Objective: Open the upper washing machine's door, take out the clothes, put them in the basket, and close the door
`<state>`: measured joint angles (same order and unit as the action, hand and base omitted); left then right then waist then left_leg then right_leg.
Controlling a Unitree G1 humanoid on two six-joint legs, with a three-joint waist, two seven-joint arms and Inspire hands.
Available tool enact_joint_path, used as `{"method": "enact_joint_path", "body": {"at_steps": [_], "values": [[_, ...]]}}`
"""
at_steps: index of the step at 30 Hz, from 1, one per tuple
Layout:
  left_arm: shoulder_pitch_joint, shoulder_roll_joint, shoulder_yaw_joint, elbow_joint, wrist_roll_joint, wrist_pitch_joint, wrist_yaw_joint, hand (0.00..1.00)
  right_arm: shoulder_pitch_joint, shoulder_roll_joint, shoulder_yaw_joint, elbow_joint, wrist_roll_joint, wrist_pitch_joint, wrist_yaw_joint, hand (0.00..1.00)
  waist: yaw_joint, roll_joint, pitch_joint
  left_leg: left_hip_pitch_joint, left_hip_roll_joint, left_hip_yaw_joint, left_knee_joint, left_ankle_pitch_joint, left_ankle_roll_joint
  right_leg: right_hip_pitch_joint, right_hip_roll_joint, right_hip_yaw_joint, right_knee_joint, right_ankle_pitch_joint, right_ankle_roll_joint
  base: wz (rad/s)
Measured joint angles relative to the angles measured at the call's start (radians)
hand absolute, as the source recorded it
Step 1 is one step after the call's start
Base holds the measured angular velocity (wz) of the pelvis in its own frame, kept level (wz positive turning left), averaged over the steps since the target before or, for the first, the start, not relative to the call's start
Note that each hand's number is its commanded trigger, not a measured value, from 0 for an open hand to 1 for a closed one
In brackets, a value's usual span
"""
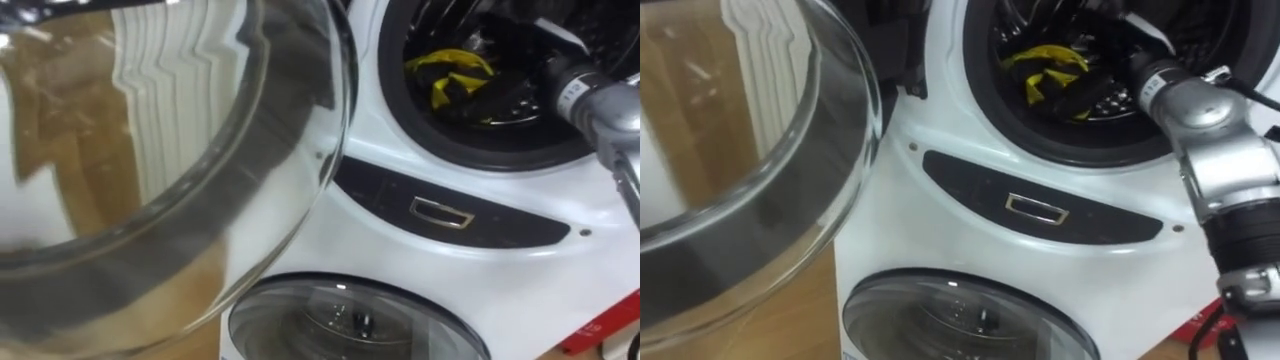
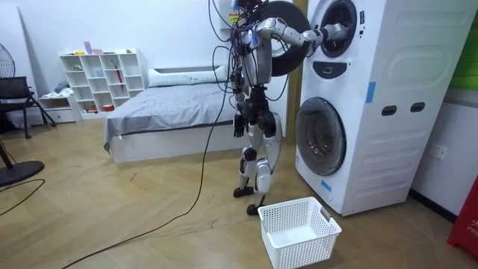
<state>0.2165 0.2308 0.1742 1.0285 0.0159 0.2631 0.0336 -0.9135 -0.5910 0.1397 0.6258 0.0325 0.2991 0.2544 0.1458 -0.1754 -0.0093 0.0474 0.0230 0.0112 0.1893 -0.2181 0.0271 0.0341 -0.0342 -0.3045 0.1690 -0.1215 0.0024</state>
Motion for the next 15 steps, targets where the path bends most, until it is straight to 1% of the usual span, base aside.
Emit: {"method": "enact_joint_path", "body": {"at_steps": [2,5,6,7,9,12,15], "values": [[-0.004,0.003,0.019,0.0,-0.003,-0.001,0.0,0.0,-0.009,-0.001,0.0,0.001,-0.008,-0.006,0.011,0.0,-0.011,0.002,0.0012,0.0,0.0,-0.006,0.001,0.0,0.0,0.0,0.0,-0.002,0.0,0.0,0.0,0.11],[-0.01,0.005,0.021,0.001,-0.004,-0.001,-0.001,0.0,-0.009,-0.001,0.0,0.002,-0.035,-0.022,0.025,0.0,-0.025,0.005,0.0031,-0.001,-0.002,-0.009,0.007,0.0,0.0,0.001,-0.003,-0.006,-0.001,0.0,0.0,0.05],[-0.014,0.005,0.023,0.002,-0.003,-0.002,-0.002,0.0,-0.009,-0.001,0.0,0.002,-0.039,-0.023,0.03,0.0,-0.027,0.003,0.002,-0.001,-0.003,-0.01,0.008,0.0,0.0,0.001,-0.004,-0.006,-0.001,0.0,0.0,0.0],[-0.022,0.005,0.038,0.004,-0.003,-0.003,-0.006,0.0,-0.009,-0.001,0.0,0.002,-0.046,-0.022,0.04,0.0,-0.028,0.005,0.0031,-0.001,-0.004,-0.009,0.008,0.0,0.0,0.002,-0.005,-0.003,-0.002,0.0,0.0,0.0],[-0.029,0.004,0.059,0.004,-0.003,-0.002,-0.007,0.0,-0.009,-0.001,0.0,0.002,-0.078,-0.017,0.065,0.0,-0.028,0.004,0.0029,-0.001,-0.005,-0.01,0.007,0.0,0.001,0.002,-0.005,-0.003,-0.002,0.0,0.0,0.0],[-0.028,0.008,0.058,0.004,-0.005,0.002,-0.007,0.0,-0.013,-0.001,0.0,0.025,-0.081,-0.015,0.11,0.0,-0.028,0.004,0.0026,0.002,-0.004,-0.019,0.007,0.001,0.001,0.009,-0.004,-0.008,-0.003,0.0,0.0,0.05],[-0.033,0.009,0.056,0.005,-0.005,0.015,-0.007,0.0,-0.029,-0.001,0.01,0.076,-0.109,-0.011,0.159,0.0,-0.028,0.004,0.0027,0.018,-0.003,-0.029,0.003,0.001,0.001,0.033,-0.001,-0.013,-0.013,0.0,0.0,0.13]]}}
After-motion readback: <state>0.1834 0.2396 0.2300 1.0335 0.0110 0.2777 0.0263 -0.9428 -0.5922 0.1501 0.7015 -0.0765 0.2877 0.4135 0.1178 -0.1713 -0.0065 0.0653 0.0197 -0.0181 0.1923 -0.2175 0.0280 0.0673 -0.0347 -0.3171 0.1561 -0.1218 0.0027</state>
